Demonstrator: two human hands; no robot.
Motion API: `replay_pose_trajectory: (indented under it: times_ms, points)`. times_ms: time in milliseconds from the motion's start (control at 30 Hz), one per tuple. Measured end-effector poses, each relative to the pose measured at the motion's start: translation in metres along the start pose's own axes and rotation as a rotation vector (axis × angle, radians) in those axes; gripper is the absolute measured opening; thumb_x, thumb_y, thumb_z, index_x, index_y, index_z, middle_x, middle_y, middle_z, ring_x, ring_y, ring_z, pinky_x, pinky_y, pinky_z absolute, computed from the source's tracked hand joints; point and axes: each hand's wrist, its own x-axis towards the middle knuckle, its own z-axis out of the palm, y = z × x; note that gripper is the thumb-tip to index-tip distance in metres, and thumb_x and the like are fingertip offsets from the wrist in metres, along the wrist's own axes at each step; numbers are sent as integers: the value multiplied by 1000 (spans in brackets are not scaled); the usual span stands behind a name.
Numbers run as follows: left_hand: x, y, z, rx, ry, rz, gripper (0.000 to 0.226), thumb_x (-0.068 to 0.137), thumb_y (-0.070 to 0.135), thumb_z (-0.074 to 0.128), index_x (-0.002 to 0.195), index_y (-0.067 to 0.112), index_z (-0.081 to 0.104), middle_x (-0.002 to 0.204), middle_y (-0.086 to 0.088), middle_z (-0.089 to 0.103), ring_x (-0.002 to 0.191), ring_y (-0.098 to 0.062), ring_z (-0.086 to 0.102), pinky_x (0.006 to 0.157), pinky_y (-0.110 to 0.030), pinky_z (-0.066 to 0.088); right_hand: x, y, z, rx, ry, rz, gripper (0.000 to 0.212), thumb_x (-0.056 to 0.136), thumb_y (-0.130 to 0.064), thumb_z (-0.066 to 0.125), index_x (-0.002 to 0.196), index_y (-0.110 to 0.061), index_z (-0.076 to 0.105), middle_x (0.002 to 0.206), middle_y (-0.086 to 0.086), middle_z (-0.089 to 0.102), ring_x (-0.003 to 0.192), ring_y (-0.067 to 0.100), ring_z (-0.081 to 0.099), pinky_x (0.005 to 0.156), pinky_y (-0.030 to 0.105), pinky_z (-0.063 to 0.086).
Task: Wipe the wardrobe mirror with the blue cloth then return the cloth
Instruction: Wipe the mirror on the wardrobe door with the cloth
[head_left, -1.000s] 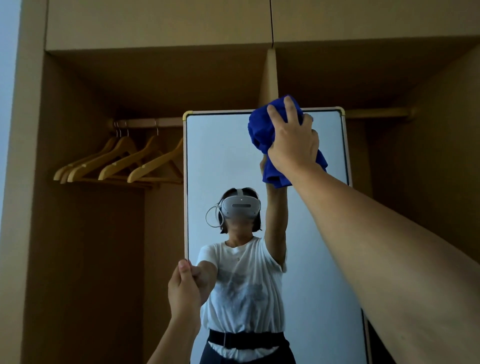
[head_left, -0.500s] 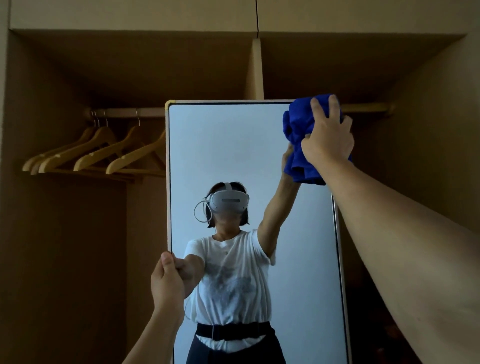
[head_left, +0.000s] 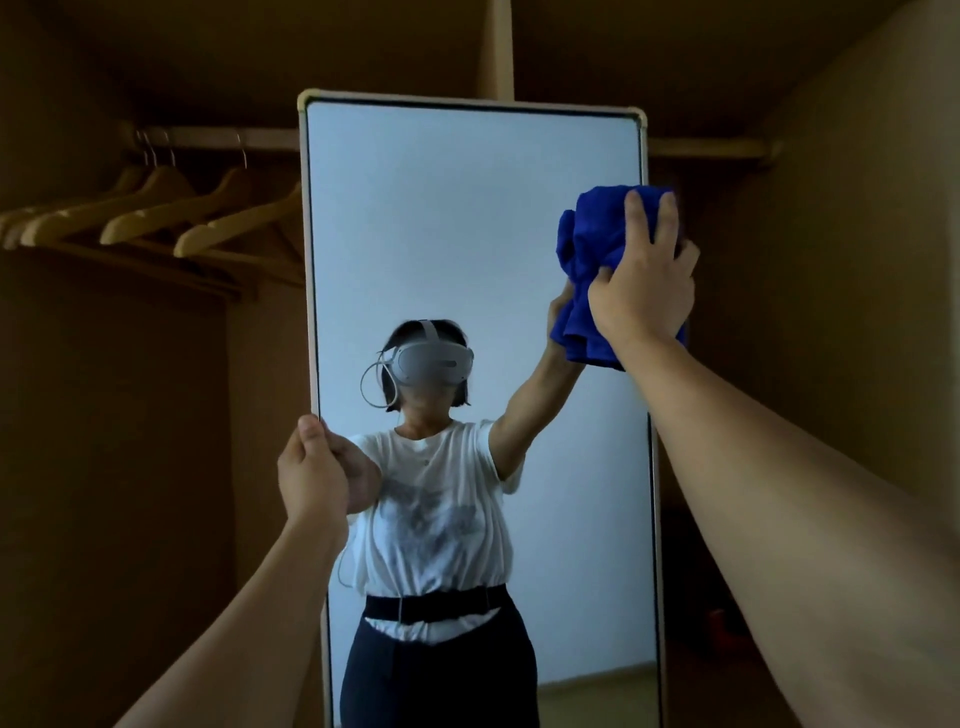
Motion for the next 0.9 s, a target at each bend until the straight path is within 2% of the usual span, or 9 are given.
replay_pose_trajectory:
  times_ms: [167,367,500,700,767,833,900]
  points:
    - [5,-3,0,-4,-15,-2,41,100,42,32,67,22,46,70,-1,49,67,-12,46,61,-25,37,-28,3,8,1,45,10,71,87,-20,54,150,-27,21,158,3,14,129,34,33,96,40,45]
    - [6,-4,0,-5,-26,-19,41,101,43,32,70,22,49,72,0,51,68,-10,48,61,-23,36,-41,-16,12,35,65,-54,74,83,-17,57,149,-23,25,157,5,18,127,35,36,95,44,47]
    - [0,1,-2,-34,-46,-24,41,101,42,31,69,21,46,70,-1,48,63,-9,44,59,-22,35,-47,-51,16,93,52,-192,80,79,-16,62,149,-14,23,157,5,21,125,32,39,87,40,52]
    - [-9,11,-4,-91,-79,-74,38,101,41,34,68,25,44,65,4,45,56,-6,39,54,-21,33,-62,-115,25,126,4,-448,76,74,-10,65,144,-12,34,156,7,23,125,36,40,90,42,49]
    - [-7,10,-4,-78,-81,-90,37,100,44,35,68,27,44,66,4,46,59,-8,43,58,-24,39,-71,-127,30,146,-7,-526,75,73,-6,66,142,-11,38,154,8,27,123,37,42,90,44,49]
    - [-2,7,-4,-65,-95,-104,36,98,47,36,70,28,48,71,2,50,70,-15,51,69,-31,47,-78,-131,35,154,-17,-594,75,71,-6,70,141,-11,42,153,9,32,121,37,44,89,45,50]
    - [2,5,-5,-68,-104,-111,36,97,49,36,74,26,53,74,-1,53,75,-18,54,73,-34,49,-75,-127,36,155,-18,-649,74,72,-9,71,141,-13,43,153,10,31,122,35,45,89,43,50]
